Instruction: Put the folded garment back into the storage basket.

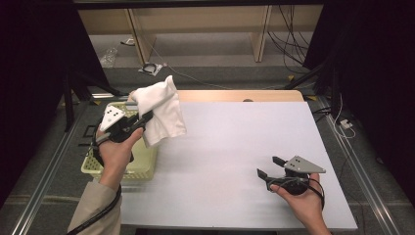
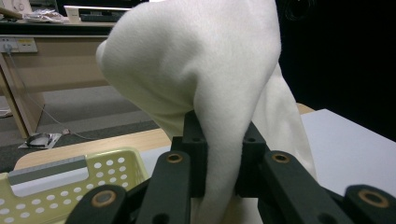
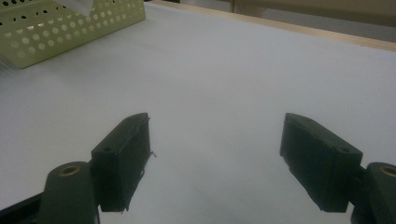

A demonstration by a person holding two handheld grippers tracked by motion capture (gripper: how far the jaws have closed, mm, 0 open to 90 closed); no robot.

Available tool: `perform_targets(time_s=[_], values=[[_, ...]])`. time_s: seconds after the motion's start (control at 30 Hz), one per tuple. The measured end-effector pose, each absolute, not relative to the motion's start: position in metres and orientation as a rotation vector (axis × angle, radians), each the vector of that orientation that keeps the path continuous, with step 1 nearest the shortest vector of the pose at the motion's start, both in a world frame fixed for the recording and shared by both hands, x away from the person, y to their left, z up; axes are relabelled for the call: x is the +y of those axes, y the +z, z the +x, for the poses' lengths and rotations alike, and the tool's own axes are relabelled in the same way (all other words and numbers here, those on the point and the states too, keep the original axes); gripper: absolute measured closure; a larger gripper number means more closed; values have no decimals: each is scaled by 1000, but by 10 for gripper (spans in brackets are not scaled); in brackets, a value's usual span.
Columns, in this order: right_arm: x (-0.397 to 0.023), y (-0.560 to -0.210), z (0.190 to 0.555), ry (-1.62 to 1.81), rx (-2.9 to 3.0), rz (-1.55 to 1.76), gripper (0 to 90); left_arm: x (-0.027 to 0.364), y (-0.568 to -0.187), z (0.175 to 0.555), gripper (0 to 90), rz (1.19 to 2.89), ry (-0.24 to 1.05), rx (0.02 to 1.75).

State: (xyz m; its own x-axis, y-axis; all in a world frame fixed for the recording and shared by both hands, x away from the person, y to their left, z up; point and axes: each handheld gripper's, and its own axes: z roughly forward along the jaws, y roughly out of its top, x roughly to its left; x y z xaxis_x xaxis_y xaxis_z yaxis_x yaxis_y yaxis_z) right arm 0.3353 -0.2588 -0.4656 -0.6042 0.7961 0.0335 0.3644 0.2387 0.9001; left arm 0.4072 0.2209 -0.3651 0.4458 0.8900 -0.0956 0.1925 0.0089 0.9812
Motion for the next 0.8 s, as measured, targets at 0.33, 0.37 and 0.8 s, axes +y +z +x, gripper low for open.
perform_targets(time_s=[0.33,0.37,0.8], values=[[-259,-465,335,1323,2085,1064,253,226,-365,408,778,1491,724,1014],[-259,-465,335,1322,2087,1062,253,226,-365,409,778,1491,725,1016],[-259,-465,335,1323,2085,1064,253,234,-367,412,778,1504,717,1038]])
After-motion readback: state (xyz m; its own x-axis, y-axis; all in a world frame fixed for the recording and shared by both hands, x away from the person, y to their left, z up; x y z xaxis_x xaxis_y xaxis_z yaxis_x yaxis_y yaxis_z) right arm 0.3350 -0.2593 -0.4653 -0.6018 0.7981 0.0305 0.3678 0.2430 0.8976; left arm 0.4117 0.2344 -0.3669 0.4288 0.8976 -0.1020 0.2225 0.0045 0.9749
